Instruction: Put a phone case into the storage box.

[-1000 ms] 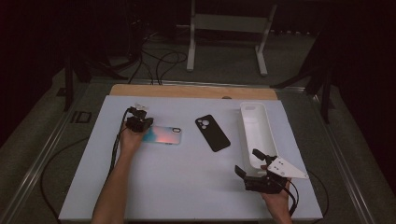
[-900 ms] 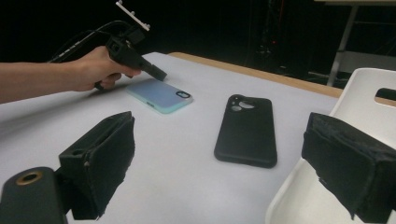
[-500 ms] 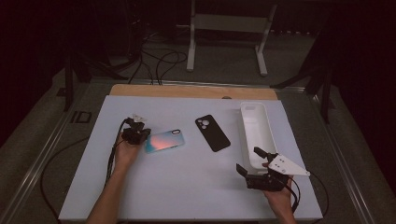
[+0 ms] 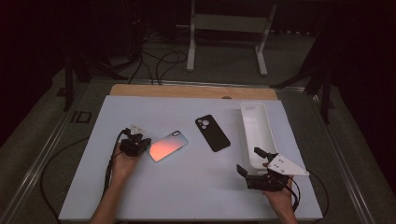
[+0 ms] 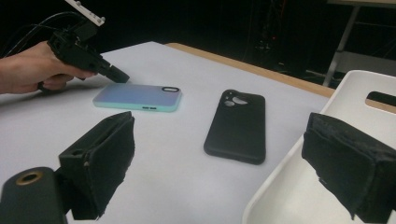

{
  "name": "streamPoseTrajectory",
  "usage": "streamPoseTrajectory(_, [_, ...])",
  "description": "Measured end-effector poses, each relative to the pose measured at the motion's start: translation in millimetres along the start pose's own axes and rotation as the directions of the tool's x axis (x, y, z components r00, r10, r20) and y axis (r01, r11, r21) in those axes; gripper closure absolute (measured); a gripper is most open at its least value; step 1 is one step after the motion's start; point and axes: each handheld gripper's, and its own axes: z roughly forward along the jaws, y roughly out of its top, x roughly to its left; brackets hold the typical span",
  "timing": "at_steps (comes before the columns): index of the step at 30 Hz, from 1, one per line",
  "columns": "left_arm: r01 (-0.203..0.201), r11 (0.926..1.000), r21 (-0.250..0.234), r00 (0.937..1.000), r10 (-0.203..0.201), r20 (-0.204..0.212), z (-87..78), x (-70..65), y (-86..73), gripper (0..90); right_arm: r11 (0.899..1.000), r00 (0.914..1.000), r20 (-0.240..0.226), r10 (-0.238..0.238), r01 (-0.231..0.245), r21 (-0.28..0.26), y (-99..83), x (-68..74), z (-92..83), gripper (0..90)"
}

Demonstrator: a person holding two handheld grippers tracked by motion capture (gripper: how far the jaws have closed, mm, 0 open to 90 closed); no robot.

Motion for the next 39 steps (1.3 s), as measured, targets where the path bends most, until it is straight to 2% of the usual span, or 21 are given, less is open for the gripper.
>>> streamPoseTrajectory(2, [0.008, 0.9981, -0.062, 0.9998, -0.007, 0.019, -9.9, 0.3, 1.6, 89.4, 1.0, 1.0, 0.001, 0.003, -0.003, -0.002, -0.7, -0.6, 0.0, 9.5])
streamPoseTrajectory(5, [-0.022, 0.9879, -0.154, 0.9993, 0.026, 0.028, -33.6, -3.9, 5.5, 82.0, 1.0, 0.9999, 0.006, 0.01, -0.01, 0.0, -1.6, -1.1, -0.5, 9.5])
streamPoseTrajectory(7, [-0.035, 0.9756, -0.217, 0.9988, 0.042, 0.026, -51.5, -6.9, 4.2, 74.9, 1.0, 0.9999, 0.003, 0.012, -0.012, 0.003, -2.1, -0.8, -0.2, 9.5])
streamPoseTrajectory(8, [-0.033, 0.9696, -0.242, 0.9987, 0.041, 0.029, -60.1, -7.6, 2.3, 67.6, 1.0, 1.0, -0.003, 0.008, -0.008, -0.001, -2.2, 0.5, 0.3, 9.5])
streamPoseTrajectory(9, [-0.032, 0.9652, -0.26, 0.9989, 0.04, 0.025, -66.1, -8.1, 0.6, 67.6, 1.0, 1.0, -0.003, 0.008, -0.008, -0.001, -2.2, 0.5, 0.3, 9.5])
streamPoseTrajectory(11, [-0.019, 0.9518, -0.306, 0.9979, 0.037, 0.053, -82.1, -8.2, -6.8, 53.4, 1.0, 1.0, -0.005, 0.004, -0.004, 0.003, -2.1, 1.6, 0.7, 9.5])
streamPoseTrajectory(13, [-0.025, 0.9424, -0.334, 0.9956, 0.054, 0.077, -94.6, -9.3, -15.2, 48.5, 1.0, 1.0, -0.007, 0.001, -0.001, 0.005, -1.7, 2.1, 1.4, 9.5])
streamPoseTrajectory(14, [-0.029, 0.9366, -0.349, 0.9956, 0.058, 0.073, -99.9, -10.8, -19.6, 45.8, 1.0, 1.0, -0.006, -0.001, 0.001, 0.005, -1.5, 2.1, 2.0, 9.5])
streamPoseTrajectory(15, [-0.031, 0.9337, -0.357, 0.9961, 0.059, 0.066, -104.4, -12.7, -24.0, 39.5, 1.0, 0.9999, -0.01, -0.002, 0.002, 0.005, -1.2, 2.0, 2.5, 9.5])
streamPoseTrajectory(17, [-0.051, 0.9222, -0.383, 0.9968, 0.07, 0.037, -112.3, -17.5, -33.1, 29.3, 1.0, 0.9999, -0.01, 0.002, -0.002, 0.005, -0.3, 2.2, 3.9, 9.5])
streamPoseTrajectory(18, [-0.052, 0.9215, -0.385, 0.9971, 0.069, 0.031, -115.2, -19.7, -36.6, 21.4, 1.0, 0.9999, -0.01, 0.001, -0.001, 0.001, 0.0, 2.0, 4.8, 9.5])
streamPoseTrajectory(19, [-0.059, 0.9244, -0.377, 0.9968, 0.075, 0.028, -117.9, -21.4, -39.6, 15.4, 1.0, 0.9999, -0.011, 0.003, -0.003, 0.002, 0.5, 2.2, 5.3, 9.5])
streamPoseTrajectory(21, [-0.056, 0.9214, -0.385, 0.9965, 0.075, 0.035, -122.5, -23.8, -46.1, 8.6, 1.0, 0.9999, -0.016, 0.004, -0.004, 0.0, 0.6, 2.7, 6.5, 9.5])
streamPoseTrajectory(23, [-0.057, 0.926, -0.373, 0.9953, 0.082, 0.051, -127.0, -25.2, -53.0, 2.4, 1.0, 0.9998, -0.016, 0.006, -0.006, 0.0, 0.2, 2.9, 7.1, 9.4])
streamPoseTrajectory(24, [-0.05, 0.9251, -0.376, 0.9955, 0.077, 0.056, -129.0, -25.7, -56.2, 0.6, 1.0, 0.9999, -0.015, 0.008, -0.008, -0.003, 0.0, 3.1, 7.3, 9.3])
streamPoseTrajectory(26, [-0.045, 0.9213, -0.386, 0.9949, 0.076, 0.066, -132.9, -26.2, -61.6, 0.2, 1.0, 0.9999, -0.013, -0.004, 0.004, 0.0, 0.5, 3.7, 6.8, 9.2])
streamPoseTrajectory(29, [-0.049, 0.9127, -0.406, 0.9947, 0.081, 0.063, -138.8, -26.8, -64.9, 0.2, 0.999, 0.9995, 0.002, -0.033, 0.033, 0.004, 0.9, 5.2, 4.8, 9.2])
streamPoseTrajectory(31, [-0.049, 0.9091, -0.414, 0.9951, 0.08, 0.058, -141.7, -26.6, -66.1, 0.2, 0.999, 0.9994, 0.004, -0.034, 0.034, 0.0, 0.4, 4.3, 3.0, 9.2])
streamPoseTrajectory(33, [-0.052, 0.9092, -0.413, 0.9958, 0.079, 0.047, -142.4, -26.6, -67.3, 0.2, 1.0, 0.9995, 0.015, -0.027, 0.027, 0.002, -1.5, 1.9, 1.9, 9.2])
streamPoseTrajectory(37, [-0.053, 0.912, -0.407, 0.9958, 0.078, 0.047, -141.5, -25.1, -67.8, 0.2, 1.0, 0.9999, 0.009, -0.008, 0.008, 0.005, -3.3, -0.4, 2.0, 9.2])
streamPoseTrajectory(39, [-0.058, 0.9155, -0.398, 0.9957, 0.082, 0.043, -140.8, -25.7, -67.3, 0.2, 1.0, 0.9999, 0.01, -0.01, 0.01, 0.004, -3.4, -0.3, 2.0, 9.2])
